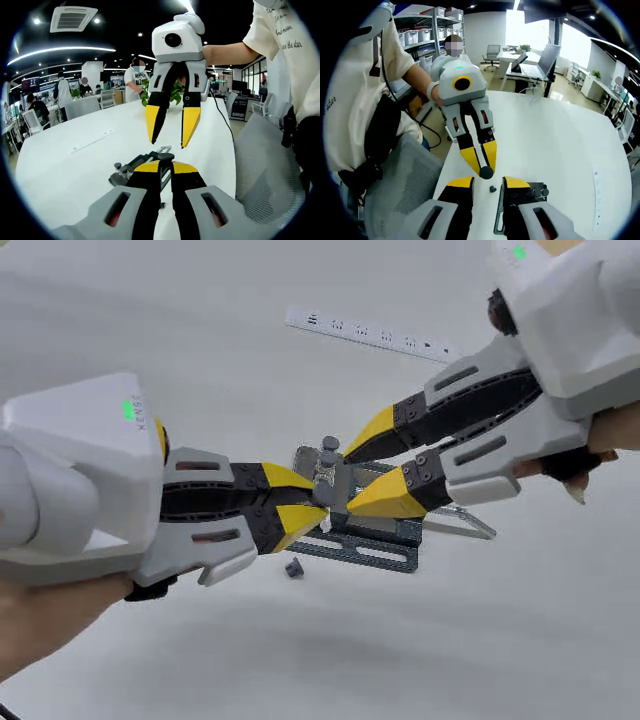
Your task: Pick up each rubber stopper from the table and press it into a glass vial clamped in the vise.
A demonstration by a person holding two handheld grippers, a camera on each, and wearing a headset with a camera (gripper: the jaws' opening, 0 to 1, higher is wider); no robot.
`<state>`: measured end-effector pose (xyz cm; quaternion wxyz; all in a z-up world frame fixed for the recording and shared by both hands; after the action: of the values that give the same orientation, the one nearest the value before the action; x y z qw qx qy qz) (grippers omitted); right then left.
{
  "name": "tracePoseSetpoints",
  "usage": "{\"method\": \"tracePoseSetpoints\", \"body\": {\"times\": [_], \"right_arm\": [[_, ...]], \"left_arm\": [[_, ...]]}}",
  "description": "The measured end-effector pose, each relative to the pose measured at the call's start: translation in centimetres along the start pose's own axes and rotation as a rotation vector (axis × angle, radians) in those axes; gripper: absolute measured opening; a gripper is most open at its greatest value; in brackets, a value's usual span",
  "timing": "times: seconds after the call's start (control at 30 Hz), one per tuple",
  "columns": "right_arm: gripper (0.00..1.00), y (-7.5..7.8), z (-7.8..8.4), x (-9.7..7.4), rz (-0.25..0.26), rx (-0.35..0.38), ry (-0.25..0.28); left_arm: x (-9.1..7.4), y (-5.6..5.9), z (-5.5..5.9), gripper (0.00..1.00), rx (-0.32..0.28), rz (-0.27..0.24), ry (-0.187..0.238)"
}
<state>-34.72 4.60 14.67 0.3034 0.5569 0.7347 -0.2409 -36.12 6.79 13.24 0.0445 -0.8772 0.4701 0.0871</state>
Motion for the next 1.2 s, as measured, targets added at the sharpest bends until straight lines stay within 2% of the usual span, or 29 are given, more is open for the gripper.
{"method": "tracePoseSetpoints", "body": {"times": [0.03, 0.13, 0.27, 0.5, 0.7, 1.2], "right_arm": [[0.17, -0.6, -0.4, 0.2, -0.003, -0.01, -0.008], [0.16, -1.1, -0.5, 0.6, -0.007, -0.045, -0.029], [0.14, -1.0, 0.1, 0.9, -0.011, -0.102, -0.067], [0.11, -1.5, 0.2, 1.3, -0.027, -0.142, -0.099], [0.1, -1.3, 0.3, 1.3, -0.039, -0.154, -0.112], [0.07, -2.0, 0.5, 1.5, -0.076, -0.173, -0.157]], "left_arm": [[0.0, 0.0, 0.0, 0.03, 0.001, 0.0, -0.001], [0.1, 0.2, 0.1, 0.03, -0.003, 0.009, -0.006], [0.1, 0.4, 0.3, 0.03, -0.008, 0.021, -0.013], [0.3, 0.7, 0.5, 0.03, -0.013, 0.035, -0.018], [0.3, 0.8, 0.7, 0.03, -0.01, 0.044, -0.025], [0.4, 1.3, 1.0, 0.03, 0.009, 0.07, -0.043]]}}
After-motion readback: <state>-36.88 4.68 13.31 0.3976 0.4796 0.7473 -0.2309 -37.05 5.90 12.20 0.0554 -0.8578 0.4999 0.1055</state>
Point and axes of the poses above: the centre of the closed fingertips' face, and the gripper's own axes: x roughly forward along the fingers, y roughly to its right, z roughly out of its underside, the point moved 2 cm from there along -x, roughly backward along the fingers, and after that the axes turned 4 degrees about y, right-handed, at the moved point
